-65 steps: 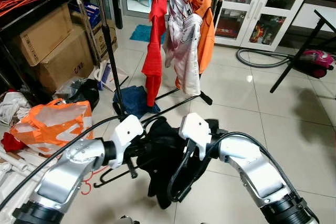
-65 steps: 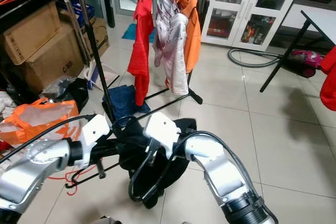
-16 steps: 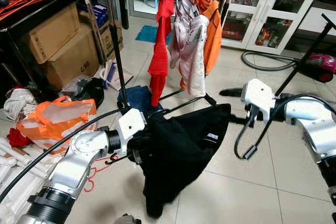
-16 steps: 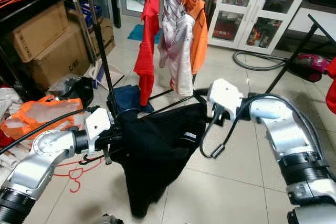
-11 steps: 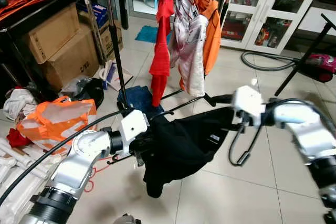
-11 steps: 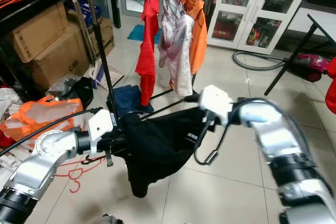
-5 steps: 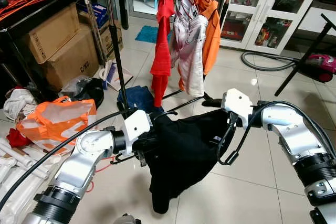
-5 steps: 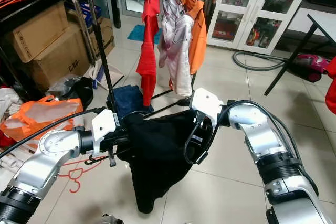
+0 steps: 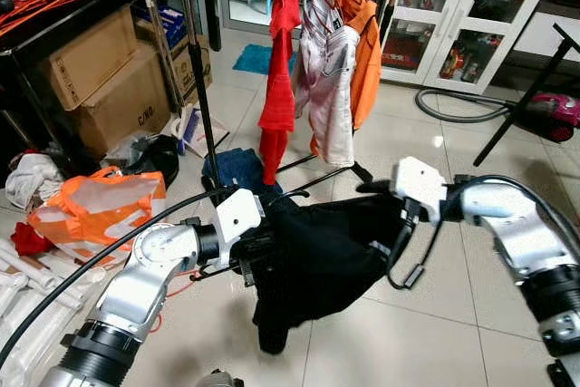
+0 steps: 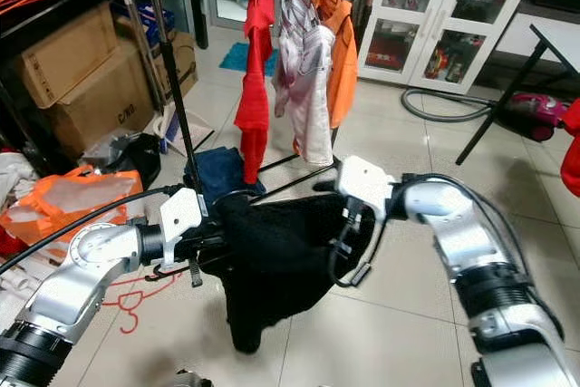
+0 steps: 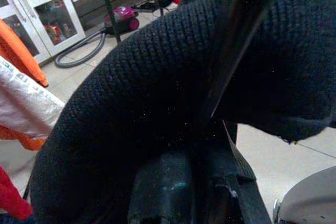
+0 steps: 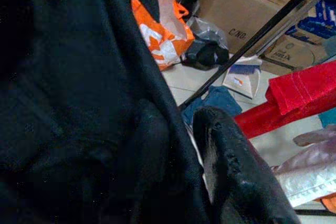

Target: Hang hanger

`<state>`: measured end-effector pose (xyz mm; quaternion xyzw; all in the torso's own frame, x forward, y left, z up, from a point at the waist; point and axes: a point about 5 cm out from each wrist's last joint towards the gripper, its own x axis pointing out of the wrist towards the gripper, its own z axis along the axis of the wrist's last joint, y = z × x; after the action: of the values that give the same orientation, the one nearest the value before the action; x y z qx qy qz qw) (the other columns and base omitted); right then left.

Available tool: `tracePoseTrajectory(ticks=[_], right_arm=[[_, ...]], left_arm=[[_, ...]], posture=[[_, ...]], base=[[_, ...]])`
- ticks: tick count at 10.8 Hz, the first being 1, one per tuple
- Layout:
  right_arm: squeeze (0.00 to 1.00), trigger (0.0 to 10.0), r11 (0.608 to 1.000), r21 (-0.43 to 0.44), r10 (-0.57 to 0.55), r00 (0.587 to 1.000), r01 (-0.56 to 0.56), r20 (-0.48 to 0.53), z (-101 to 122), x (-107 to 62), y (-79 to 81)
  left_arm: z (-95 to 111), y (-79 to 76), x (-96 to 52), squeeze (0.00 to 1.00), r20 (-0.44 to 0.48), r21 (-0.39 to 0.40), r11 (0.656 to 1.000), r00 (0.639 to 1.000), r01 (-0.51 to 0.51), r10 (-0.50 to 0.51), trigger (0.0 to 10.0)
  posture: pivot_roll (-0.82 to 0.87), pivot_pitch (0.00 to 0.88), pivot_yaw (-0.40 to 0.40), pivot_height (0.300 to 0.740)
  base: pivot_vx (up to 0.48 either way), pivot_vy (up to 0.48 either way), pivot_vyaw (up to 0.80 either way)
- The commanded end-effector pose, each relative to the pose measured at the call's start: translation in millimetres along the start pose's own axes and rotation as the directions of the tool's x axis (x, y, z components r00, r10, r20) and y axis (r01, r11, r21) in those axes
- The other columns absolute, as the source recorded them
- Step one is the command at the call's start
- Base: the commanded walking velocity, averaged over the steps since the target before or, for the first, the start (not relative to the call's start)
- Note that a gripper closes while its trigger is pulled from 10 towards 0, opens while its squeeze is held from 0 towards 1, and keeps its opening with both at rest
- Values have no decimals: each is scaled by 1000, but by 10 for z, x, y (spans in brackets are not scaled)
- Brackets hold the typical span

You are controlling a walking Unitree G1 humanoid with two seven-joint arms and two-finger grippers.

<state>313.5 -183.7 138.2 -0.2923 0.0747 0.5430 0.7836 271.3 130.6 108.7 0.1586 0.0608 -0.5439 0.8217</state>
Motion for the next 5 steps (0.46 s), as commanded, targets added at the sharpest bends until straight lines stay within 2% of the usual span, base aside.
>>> tracePoseTrajectory(ticks=[1, 5], right_arm=[[0, 0, 1000, 19, -10, 998, 11, -57, -94, -109, 1], [0, 0, 997, -7, 79, 992, -80, -99, -143, -126, 122]], left_arm=[[85, 37, 7, 0, 21, 41, 999, 1000, 5, -6, 10000], [66, 52, -10, 0, 11, 45, 999, 1000, 0, 0, 10000]], posture=[[-45, 2, -31, 740], [-40, 0, -35, 740]], base=[[0, 0, 0], [0, 0, 0]])
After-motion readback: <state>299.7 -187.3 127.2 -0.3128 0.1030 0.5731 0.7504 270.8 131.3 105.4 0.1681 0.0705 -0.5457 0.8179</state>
